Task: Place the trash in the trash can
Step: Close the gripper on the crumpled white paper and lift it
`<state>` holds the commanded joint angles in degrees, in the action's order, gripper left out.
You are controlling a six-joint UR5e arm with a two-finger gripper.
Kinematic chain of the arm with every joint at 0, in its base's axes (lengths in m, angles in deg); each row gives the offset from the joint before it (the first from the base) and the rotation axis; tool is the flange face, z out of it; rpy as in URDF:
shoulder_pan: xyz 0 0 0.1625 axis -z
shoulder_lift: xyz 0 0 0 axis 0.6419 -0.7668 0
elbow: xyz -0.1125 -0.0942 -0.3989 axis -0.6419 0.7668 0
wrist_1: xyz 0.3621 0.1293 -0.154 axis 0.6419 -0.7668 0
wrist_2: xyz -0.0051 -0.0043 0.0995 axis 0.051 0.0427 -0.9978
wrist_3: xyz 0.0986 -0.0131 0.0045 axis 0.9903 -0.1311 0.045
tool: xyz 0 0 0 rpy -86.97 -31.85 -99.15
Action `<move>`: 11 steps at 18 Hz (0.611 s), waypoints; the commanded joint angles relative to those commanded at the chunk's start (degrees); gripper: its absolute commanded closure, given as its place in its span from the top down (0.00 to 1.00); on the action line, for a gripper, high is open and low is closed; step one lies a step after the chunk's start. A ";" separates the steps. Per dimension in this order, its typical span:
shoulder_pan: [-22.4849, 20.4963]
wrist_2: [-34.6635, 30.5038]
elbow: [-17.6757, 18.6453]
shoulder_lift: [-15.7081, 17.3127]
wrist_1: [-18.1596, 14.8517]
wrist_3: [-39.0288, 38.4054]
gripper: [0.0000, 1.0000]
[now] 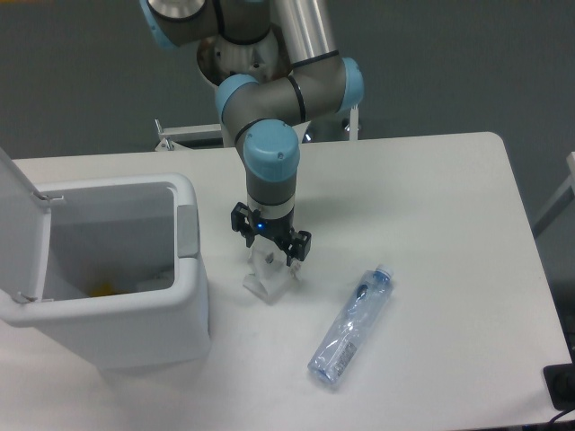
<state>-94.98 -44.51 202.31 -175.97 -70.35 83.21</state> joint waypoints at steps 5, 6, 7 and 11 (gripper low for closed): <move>-0.44 -3.15 -1.49 0.18 -0.44 0.61 0.00; -0.61 -3.25 -1.84 0.26 -0.53 0.62 0.00; -0.96 -3.34 -2.54 0.35 -0.96 0.62 0.00; -3.59 -2.64 -6.32 3.16 -7.45 0.79 0.00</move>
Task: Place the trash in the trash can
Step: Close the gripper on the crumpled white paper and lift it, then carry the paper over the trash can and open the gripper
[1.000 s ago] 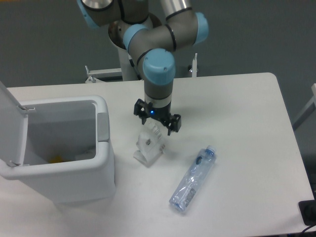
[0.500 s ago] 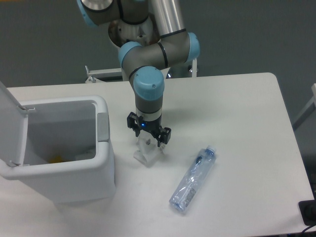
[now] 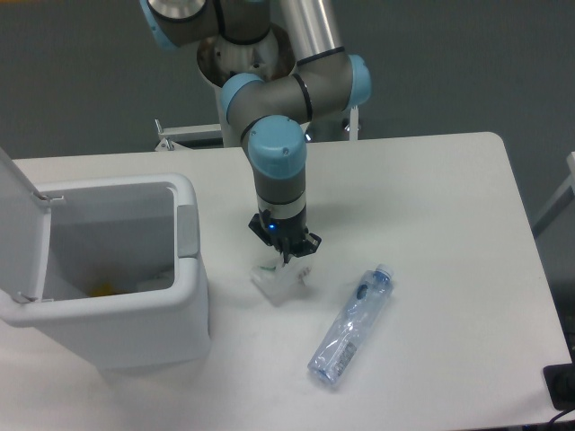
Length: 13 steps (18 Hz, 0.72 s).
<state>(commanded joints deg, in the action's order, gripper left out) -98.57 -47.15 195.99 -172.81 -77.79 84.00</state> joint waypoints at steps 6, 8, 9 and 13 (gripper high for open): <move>-7.38 14.22 -9.22 5.80 -5.56 -1.14 0.00; -9.23 20.80 -10.82 7.21 -5.39 -5.51 0.00; -9.76 23.79 -11.08 7.91 -5.12 -9.54 0.00; -9.33 26.46 -11.52 13.35 -0.65 -25.63 0.00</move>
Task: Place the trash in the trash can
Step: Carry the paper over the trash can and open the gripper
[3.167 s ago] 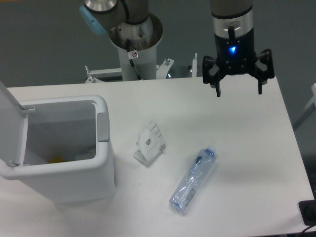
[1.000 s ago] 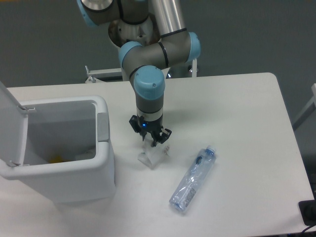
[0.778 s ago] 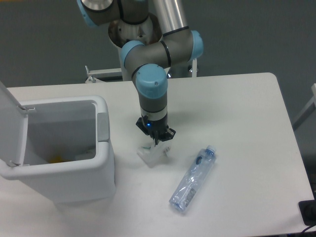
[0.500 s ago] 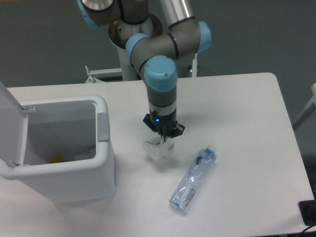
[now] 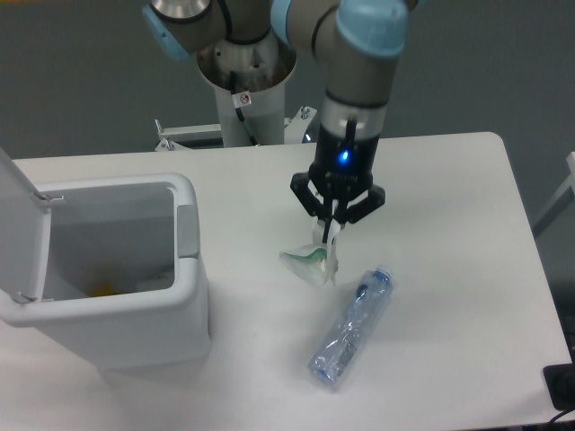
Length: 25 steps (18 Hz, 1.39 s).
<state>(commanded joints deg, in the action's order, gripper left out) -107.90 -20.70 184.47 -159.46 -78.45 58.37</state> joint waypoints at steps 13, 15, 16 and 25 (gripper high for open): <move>17.31 4.22 0.17 4.24 2.90 -10.84 0.00; 19.15 4.31 0.09 2.93 5.63 -11.19 0.11; 19.77 4.22 0.00 1.96 7.73 -10.67 0.42; 19.78 3.34 -2.72 1.34 9.68 -11.19 1.00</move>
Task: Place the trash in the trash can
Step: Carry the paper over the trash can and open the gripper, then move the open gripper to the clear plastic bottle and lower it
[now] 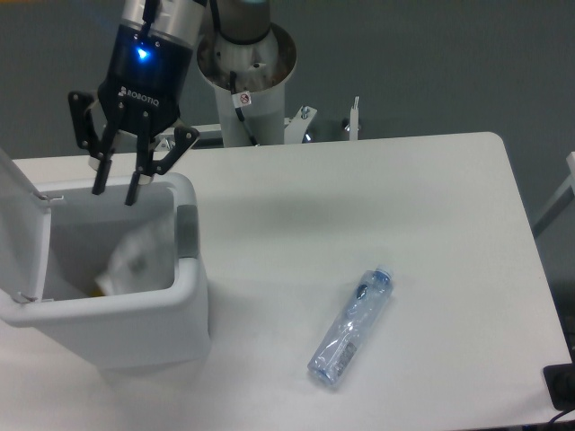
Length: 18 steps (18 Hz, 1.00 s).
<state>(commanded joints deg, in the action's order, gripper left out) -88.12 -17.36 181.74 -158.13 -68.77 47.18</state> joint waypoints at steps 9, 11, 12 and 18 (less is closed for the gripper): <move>-13.60 -2.55 -4.13 -7.81 -0.44 -0.10 1.00; -16.51 -2.72 -5.62 -11.32 -0.70 5.33 1.00; -17.39 -2.81 -5.89 -13.17 -0.79 8.58 1.00; -17.49 -10.72 -6.42 -22.23 -1.05 25.63 1.00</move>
<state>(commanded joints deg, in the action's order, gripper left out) -105.61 -28.08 175.32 -180.35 -69.82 72.80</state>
